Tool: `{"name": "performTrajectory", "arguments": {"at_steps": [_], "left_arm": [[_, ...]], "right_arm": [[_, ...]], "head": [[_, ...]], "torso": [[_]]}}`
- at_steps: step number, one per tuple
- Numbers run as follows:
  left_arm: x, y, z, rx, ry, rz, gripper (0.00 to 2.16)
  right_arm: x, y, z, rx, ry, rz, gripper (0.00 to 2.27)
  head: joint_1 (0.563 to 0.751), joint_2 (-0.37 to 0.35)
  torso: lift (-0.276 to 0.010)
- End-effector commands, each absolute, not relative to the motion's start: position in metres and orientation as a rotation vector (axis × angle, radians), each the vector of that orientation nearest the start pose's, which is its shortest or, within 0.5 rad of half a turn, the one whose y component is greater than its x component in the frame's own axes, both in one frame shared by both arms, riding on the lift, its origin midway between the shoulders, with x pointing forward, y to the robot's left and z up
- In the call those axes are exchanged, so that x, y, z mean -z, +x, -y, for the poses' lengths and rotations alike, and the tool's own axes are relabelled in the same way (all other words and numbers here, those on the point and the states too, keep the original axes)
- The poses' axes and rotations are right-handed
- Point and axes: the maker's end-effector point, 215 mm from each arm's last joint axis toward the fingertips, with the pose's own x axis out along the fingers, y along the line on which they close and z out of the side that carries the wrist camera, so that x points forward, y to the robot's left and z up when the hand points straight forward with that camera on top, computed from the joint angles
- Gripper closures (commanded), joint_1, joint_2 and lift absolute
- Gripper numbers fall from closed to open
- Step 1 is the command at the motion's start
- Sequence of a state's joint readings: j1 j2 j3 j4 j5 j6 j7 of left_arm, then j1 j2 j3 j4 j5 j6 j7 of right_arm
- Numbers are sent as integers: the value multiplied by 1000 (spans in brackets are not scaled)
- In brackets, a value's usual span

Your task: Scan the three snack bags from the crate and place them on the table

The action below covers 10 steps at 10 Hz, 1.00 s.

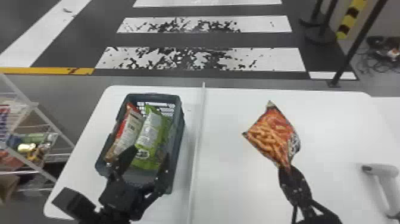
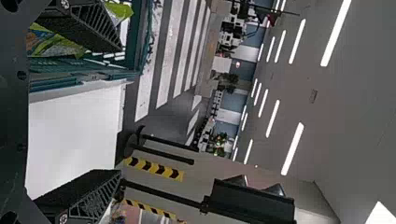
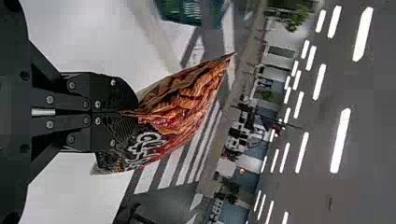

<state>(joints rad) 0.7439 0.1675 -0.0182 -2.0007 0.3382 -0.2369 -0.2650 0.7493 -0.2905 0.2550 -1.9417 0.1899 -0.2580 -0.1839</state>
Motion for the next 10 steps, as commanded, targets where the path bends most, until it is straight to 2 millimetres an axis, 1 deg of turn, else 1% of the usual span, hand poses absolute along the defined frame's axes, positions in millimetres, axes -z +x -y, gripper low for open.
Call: {"name": "performTrajectory", "arguments": {"at_steps": [1,2,3,4,6,7,8,9,10], "left_arm": [[380,349,-193,295,-224,-68,70],[382,349,-192,294,-226,-71,70],[385,348,-192,298,-226,-75,70],[387,346,-190,304,-227,-79,70],[389,345,-191,303,-227,-79,70],[390,345,-189,308,-230,-79,70],[391,344,-188,312,-230,-82,70],[391,344,-187,316,-231,-81,70],[392,344,-187,315,-231,-82,70]], "right_arm": [[372,325,173,-169,40,14,2125],[357,324,189,-129,182,53,2125],[359,325,211,-111,367,43,2125],[382,327,224,-104,524,-27,2125],[442,320,215,-129,797,-221,2125],[468,318,218,-117,884,-274,2125],[488,316,225,-84,916,-305,2125],[500,315,235,-45,923,-309,2125],[514,313,251,17,922,-318,2121]], "head": [[695,96],[695,87],[695,46],[695,11],[695,-37],[695,-39],[695,-43],[695,-49],[695,-76]], "torso": [[-37],[-37],[-37],[-37],[-37],[-37],[-37],[-37],[-37]]}}
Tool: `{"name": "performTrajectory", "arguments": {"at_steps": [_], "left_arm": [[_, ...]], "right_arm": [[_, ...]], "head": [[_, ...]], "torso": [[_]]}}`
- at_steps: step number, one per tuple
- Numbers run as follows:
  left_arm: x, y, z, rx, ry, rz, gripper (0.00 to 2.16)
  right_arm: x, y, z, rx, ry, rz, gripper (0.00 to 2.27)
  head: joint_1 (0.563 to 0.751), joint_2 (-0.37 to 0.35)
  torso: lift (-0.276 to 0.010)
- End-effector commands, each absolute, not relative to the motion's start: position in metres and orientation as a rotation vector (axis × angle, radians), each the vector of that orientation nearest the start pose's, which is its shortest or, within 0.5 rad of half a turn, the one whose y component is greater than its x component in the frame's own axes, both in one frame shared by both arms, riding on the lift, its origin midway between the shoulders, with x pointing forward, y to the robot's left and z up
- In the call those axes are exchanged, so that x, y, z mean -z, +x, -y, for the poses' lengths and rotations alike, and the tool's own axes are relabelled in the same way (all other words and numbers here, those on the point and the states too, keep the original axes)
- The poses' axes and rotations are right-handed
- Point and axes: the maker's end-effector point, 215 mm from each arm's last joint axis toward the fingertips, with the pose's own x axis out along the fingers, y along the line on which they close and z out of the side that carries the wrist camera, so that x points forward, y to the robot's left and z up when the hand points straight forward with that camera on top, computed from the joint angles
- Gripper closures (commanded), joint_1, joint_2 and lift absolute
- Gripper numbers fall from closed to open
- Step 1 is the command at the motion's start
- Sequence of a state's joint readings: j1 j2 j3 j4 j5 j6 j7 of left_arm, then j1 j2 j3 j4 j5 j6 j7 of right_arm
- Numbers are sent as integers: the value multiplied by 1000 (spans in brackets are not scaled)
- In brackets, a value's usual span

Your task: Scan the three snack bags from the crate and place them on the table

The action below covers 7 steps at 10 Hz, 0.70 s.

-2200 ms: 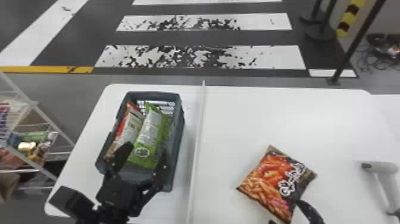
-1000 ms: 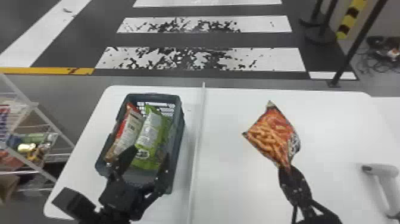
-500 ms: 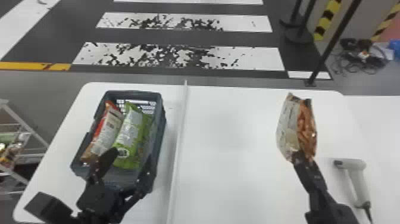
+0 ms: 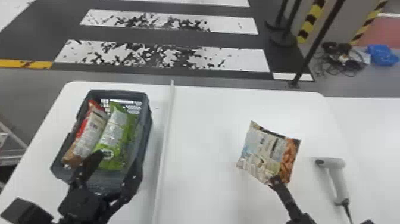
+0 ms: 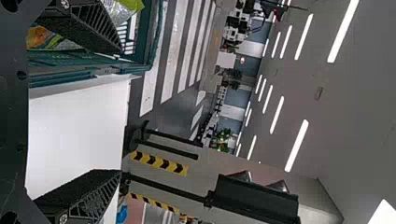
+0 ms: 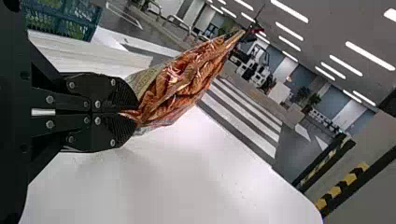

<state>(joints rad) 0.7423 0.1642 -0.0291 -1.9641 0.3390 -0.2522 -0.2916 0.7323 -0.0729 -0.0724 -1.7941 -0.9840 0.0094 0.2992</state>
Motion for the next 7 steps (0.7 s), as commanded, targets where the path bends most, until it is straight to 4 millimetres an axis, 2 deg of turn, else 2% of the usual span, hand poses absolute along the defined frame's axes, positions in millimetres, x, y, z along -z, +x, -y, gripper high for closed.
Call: {"name": "performTrajectory", "arguments": {"at_steps": [1,2,3,4,5,7], "left_arm": [[393,344,-187,315,-231,-84,70],[392,345,-187,315,-230,-81,70],[391,345,-187,316,-230,-79,70],[391,345,-187,317,-230,-79,70],[392,345,-186,321,-231,-80,70],[391,344,-183,327,-235,-78,70]], "right_arm": [[529,311,265,89,914,-341,2007],[531,309,280,144,896,-329,1696],[532,306,289,175,888,-323,1187],[534,299,294,194,891,-330,201],[539,290,291,198,902,-351,-2],[552,276,283,202,914,-405,36]], "head": [[695,-90],[695,-122],[695,-152],[695,-174],[695,-182],[695,-193]], "torso": [[-37],[-37],[-37],[-37],[-37],[-37]]}}
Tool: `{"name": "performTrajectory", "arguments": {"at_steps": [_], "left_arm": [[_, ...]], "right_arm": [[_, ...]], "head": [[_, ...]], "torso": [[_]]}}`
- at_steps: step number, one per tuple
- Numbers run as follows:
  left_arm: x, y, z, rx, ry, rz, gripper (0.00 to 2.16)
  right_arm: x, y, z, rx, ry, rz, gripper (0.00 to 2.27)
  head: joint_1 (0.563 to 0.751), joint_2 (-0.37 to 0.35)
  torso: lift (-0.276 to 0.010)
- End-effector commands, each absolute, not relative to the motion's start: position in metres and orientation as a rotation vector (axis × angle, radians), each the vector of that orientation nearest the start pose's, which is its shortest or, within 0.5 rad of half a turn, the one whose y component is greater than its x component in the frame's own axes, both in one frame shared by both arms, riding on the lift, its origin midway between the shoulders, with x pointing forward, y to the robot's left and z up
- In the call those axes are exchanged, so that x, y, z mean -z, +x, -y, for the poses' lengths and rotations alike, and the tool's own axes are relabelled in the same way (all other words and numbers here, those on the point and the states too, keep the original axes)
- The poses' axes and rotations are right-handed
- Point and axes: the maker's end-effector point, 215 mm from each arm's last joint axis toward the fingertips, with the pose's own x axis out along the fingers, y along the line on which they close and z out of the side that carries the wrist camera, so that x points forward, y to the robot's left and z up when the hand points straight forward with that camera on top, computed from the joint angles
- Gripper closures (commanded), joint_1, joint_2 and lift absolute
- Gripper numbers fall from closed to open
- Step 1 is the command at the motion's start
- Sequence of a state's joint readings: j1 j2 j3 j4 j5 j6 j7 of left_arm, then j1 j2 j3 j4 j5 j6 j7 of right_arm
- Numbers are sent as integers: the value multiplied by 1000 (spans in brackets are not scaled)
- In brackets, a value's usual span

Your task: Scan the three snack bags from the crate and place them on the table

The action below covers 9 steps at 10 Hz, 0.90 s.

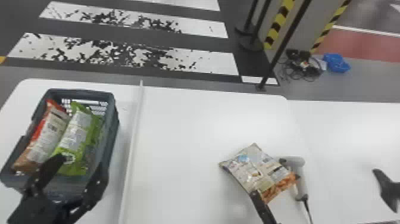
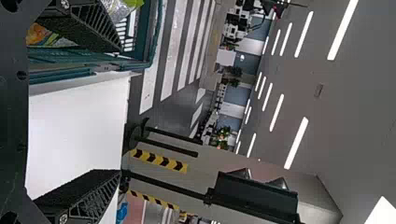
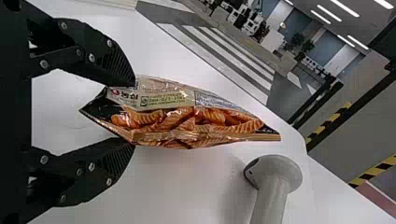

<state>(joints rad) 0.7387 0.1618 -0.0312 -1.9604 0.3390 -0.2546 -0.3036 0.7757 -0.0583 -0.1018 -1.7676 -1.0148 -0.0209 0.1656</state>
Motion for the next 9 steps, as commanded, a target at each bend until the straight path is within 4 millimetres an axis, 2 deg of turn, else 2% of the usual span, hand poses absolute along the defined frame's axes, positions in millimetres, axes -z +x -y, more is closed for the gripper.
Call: {"name": "performTrajectory", "arguments": {"at_steps": [1,2,3,4,5,6,7,9], "left_arm": [[391,343,-182,329,-237,-77,70],[391,341,-181,331,-238,-78,70],[389,339,-181,332,-238,-73,70],[389,337,-180,333,-239,-71,70],[388,336,-180,332,-239,-68,70],[387,336,-180,334,-240,-65,70],[387,335,-177,337,-242,-64,70],[389,334,-176,338,-244,-66,70]], "right_arm": [[550,271,281,196,916,-412,43],[545,270,276,179,918,-415,46],[550,265,260,140,945,-457,46],[555,259,234,75,986,-514,46],[559,240,186,-57,1069,-653,46],[549,231,168,-105,1083,-683,56],[545,226,158,-139,1074,-714,53],[548,222,171,-126,1055,-726,56]], "head": [[695,-191],[695,-190],[695,-187],[695,-173],[695,-131],[695,-99],[695,-17],[695,32]], "torso": [[-37],[-37],[-37],[-37],[-37],[-37],[-37],[-37]]}}
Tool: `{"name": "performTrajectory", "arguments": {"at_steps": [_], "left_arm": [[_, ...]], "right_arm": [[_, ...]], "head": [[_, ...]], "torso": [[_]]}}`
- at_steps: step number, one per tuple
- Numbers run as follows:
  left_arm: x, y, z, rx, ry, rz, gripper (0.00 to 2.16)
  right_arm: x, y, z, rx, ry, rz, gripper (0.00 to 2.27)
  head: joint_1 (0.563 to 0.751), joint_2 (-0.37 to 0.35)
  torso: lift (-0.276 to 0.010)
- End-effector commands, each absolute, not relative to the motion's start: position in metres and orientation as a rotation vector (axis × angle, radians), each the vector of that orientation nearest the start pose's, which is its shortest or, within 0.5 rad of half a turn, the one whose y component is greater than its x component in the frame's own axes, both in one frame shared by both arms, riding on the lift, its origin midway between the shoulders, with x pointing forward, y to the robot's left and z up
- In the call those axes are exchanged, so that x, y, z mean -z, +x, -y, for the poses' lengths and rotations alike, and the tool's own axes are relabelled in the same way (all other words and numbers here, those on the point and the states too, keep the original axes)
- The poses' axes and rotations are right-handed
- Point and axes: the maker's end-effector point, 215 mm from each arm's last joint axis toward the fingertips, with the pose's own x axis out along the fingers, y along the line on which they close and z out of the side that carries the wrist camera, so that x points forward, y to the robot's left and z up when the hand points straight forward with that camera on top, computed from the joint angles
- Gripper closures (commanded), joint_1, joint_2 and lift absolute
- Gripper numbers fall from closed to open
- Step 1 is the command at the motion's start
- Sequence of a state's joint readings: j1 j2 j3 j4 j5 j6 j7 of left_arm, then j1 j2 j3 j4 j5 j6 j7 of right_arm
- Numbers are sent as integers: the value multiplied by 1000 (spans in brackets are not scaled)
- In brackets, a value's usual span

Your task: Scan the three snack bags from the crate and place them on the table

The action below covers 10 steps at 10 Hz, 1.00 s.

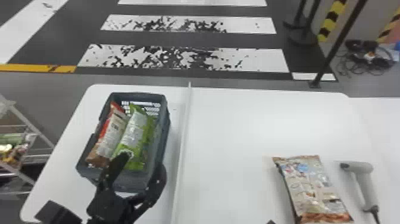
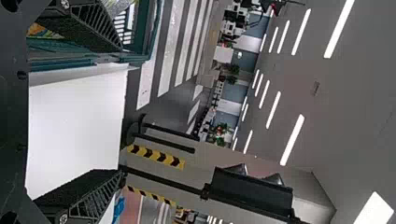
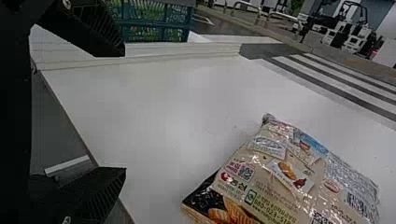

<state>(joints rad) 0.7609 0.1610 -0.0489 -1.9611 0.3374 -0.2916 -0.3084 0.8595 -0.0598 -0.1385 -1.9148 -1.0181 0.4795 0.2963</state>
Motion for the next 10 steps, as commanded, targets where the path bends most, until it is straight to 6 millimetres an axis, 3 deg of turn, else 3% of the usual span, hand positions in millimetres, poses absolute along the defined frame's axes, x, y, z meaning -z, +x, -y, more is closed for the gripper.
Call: {"name": "performTrajectory", "arguments": {"at_steps": [1,2,4,5,6,7,8,10], "left_arm": [[389,333,-177,337,-242,-65,70],[390,332,-175,341,-243,-66,70],[390,331,-169,350,-239,-69,70],[392,331,-169,350,-237,-72,70],[393,331,-171,349,-235,-72,70],[393,330,-172,346,-233,-70,70],[392,330,-174,344,-231,-64,70],[391,330,-176,340,-228,-59,70]], "right_arm": [[531,229,174,-202,1085,-671,49],[511,244,176,-308,1096,-619,49],[494,276,207,-355,973,-536,113],[487,295,226,-361,855,-488,353],[475,315,245,-359,714,-422,1089],[473,326,260,-346,627,-411,2074],[469,337,275,-332,536,-390,2233],[461,347,304,-272,346,-313,2236]], "head": [[695,22],[695,19],[695,0],[695,-42],[695,-80],[695,-96],[695,-131],[695,-186]], "torso": [[-37],[-37],[-37],[-37],[-37],[-37],[-37],[-37]]}}
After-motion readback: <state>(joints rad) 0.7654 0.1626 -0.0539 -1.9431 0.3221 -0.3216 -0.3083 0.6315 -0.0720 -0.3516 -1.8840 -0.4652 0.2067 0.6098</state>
